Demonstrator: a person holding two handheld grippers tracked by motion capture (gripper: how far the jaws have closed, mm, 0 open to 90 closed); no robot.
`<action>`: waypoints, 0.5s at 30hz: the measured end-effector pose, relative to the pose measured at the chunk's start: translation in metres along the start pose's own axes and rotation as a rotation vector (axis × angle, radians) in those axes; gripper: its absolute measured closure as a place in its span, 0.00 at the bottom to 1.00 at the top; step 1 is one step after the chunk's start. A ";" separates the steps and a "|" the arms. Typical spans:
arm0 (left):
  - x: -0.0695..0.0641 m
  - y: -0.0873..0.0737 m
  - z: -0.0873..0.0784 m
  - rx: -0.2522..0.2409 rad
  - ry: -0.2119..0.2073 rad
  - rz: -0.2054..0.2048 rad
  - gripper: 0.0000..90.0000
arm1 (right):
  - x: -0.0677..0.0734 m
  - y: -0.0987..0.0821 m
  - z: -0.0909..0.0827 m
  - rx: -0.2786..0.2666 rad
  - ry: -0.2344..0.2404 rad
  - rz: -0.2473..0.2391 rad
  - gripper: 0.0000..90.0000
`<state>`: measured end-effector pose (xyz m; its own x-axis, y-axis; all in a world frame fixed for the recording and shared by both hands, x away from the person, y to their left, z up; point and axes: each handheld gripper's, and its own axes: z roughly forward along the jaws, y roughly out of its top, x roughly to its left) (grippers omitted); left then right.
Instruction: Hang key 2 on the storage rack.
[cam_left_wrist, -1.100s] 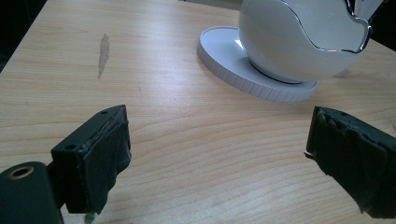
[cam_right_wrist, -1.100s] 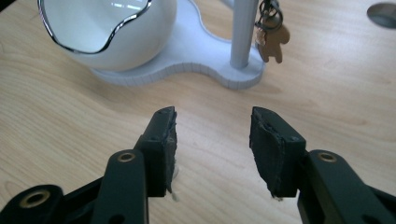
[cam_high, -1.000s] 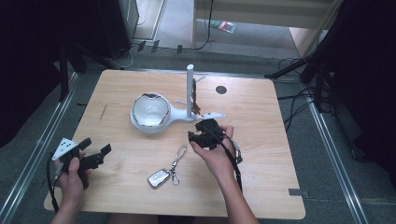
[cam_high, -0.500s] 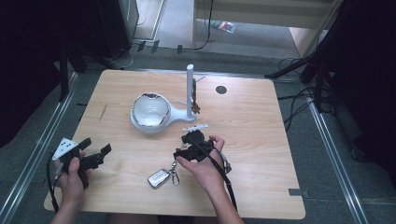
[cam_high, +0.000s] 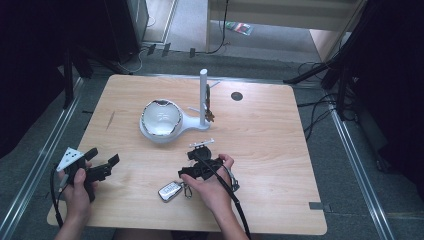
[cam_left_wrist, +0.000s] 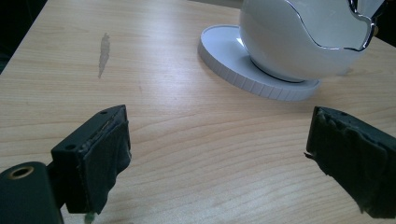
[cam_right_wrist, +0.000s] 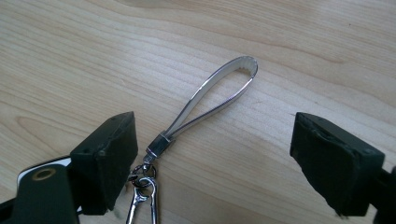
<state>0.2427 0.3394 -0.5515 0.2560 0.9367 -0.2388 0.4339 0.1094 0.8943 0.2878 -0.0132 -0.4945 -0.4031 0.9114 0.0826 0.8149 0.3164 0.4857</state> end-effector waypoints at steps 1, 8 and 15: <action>0.000 0.000 0.000 0.000 0.000 0.000 0.08 | 0.000 0.000 0.001 0.004 -0.001 0.012 0.18; 0.001 0.000 0.000 -0.004 -0.005 -0.005 0.08 | 0.007 0.000 0.007 0.022 0.007 0.030 0.22; 0.001 0.000 0.000 -0.001 -0.003 -0.003 0.08 | 0.009 -0.001 0.013 0.040 0.017 0.043 0.36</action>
<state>0.2428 0.3400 -0.5516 0.2575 0.9353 -0.2426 0.4334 0.1126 0.8941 0.2886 -0.0019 -0.5061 -0.3741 0.9199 0.1174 0.8474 0.2876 0.4464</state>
